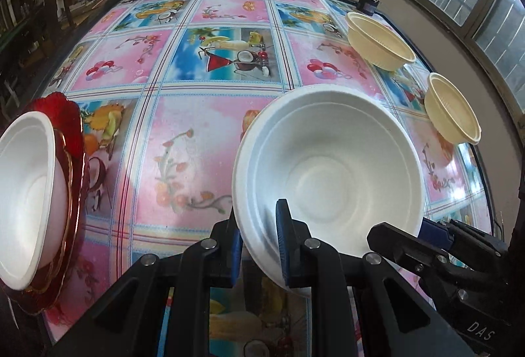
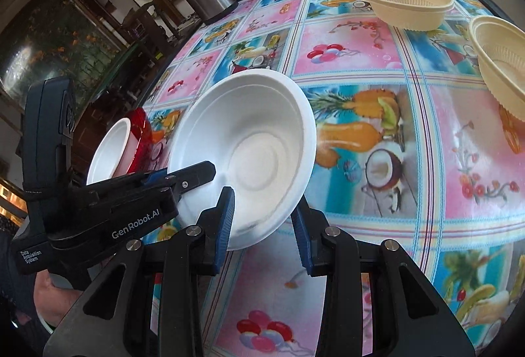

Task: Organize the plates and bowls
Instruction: 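Carry the second white bowl with the left tool over the plate stack, then lower the second white bowl into the first and open the left tool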

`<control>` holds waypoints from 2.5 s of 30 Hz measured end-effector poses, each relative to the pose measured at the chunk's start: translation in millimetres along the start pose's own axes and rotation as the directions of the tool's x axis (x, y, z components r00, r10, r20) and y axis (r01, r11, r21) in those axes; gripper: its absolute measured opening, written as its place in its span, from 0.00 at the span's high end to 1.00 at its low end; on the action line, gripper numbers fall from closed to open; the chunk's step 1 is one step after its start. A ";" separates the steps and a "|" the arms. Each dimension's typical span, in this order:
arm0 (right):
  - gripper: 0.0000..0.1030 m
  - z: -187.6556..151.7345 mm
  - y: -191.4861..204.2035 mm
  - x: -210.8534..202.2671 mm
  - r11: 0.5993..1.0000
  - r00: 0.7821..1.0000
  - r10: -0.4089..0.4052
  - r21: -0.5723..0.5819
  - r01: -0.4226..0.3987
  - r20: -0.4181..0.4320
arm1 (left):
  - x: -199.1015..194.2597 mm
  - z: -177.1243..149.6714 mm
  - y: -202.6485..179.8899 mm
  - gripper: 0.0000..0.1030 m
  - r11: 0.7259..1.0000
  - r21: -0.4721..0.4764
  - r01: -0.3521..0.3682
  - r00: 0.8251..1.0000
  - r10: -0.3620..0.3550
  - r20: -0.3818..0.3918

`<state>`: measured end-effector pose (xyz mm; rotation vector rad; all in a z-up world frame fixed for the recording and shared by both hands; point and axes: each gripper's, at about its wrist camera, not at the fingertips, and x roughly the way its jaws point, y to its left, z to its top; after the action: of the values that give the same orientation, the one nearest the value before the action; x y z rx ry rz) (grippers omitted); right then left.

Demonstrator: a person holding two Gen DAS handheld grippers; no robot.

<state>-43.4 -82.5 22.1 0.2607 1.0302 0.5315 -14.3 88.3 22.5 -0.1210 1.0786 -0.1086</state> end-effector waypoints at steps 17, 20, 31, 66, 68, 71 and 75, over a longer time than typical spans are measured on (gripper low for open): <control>0.65 -21.9 29.7 -8.8 0.999 0.999 0.030 -0.024 -0.031 -0.009 | -29.4 -26.9 15.2 0.83 0.998 -0.011 -0.068 0.995 0.068 0.077; 0.65 -19.2 36.9 -7.2 0.999 0.999 0.038 -0.034 -0.039 -0.011 | -36.2 -27.7 19.7 0.83 0.997 -0.019 -0.075 0.993 0.076 0.093; 0.65 -8.7 73.4 -5.9 0.993 0.998 0.060 -0.100 -0.061 -0.014 | -62.7 -26.5 45.0 0.83 0.993 -0.067 -0.098 0.984 0.107 0.144; 0.65 40.7 219.1 112.9 0.962 0.982 0.071 -0.250 -0.113 -0.173 | -75.3 -31.1 194.0 0.80 0.920 -0.345 -0.183 0.963 0.239 0.127; 0.65 42.4 220.1 112.9 0.962 0.985 0.064 -0.251 -0.104 -0.162 | -75.1 -31.4 196.9 0.80 0.920 -0.346 -0.184 0.962 0.241 0.127; 0.65 44.7 220.5 111.7 0.963 0.990 0.038 -0.259 -0.072 -0.135 | -73.3 -31.5 197.7 0.80 0.921 -0.340 -0.188 0.963 0.241 0.120; 0.65 46.8 216.6 109.0 0.968 0.992 0.038 -0.243 -0.066 -0.121 | -71.6 -32.7 200.7 0.80 0.919 -0.343 -0.193 0.963 0.244 0.112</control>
<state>-23.0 160.5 61.2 0.0365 1.0593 0.7226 -70.8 295.6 39.2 -0.3040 0.9422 0.2823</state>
